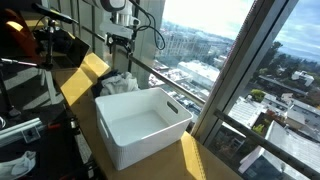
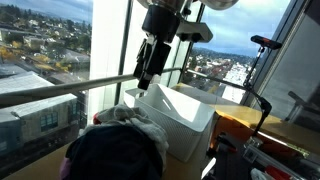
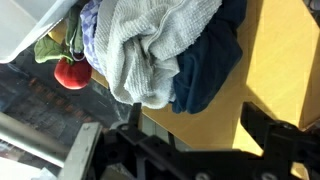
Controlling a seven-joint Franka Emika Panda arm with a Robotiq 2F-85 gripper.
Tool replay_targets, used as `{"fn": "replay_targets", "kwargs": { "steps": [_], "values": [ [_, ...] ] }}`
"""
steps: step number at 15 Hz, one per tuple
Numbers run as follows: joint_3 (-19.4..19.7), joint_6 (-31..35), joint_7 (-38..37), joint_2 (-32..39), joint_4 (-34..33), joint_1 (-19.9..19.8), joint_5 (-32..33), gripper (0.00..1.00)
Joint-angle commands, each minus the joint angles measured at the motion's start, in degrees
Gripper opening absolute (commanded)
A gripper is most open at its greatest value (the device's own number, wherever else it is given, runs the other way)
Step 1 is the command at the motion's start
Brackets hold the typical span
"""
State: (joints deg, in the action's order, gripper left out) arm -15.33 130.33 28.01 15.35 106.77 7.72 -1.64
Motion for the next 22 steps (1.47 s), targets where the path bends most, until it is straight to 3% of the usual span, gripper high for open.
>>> {"fn": "replay_targets", "kwargs": {
  "steps": [1, 8, 12, 13, 16, 22],
  "values": [
    [1.4, 3.4, 0.3, 6.8, -1.6, 1.6, 4.9, 1.0],
    [3.4, 8.9, -2.5, 20.2, -1.9, 3.3, 12.2, 1.0],
    [2.9, 6.9, -2.4, 23.9, -2.2, 1.8, 10.9, 1.0],
    [2.8, 6.6, -2.2, 24.0, -2.0, 1.2, 10.5, 0.75],
    [2.9, 6.2, -1.6, 22.8, -1.2, -0.5, 10.1, 0.6],
    [2.4, 4.5, -0.7, 16.8, 1.2, -2.7, 9.8, 0.15]
  ]
}}
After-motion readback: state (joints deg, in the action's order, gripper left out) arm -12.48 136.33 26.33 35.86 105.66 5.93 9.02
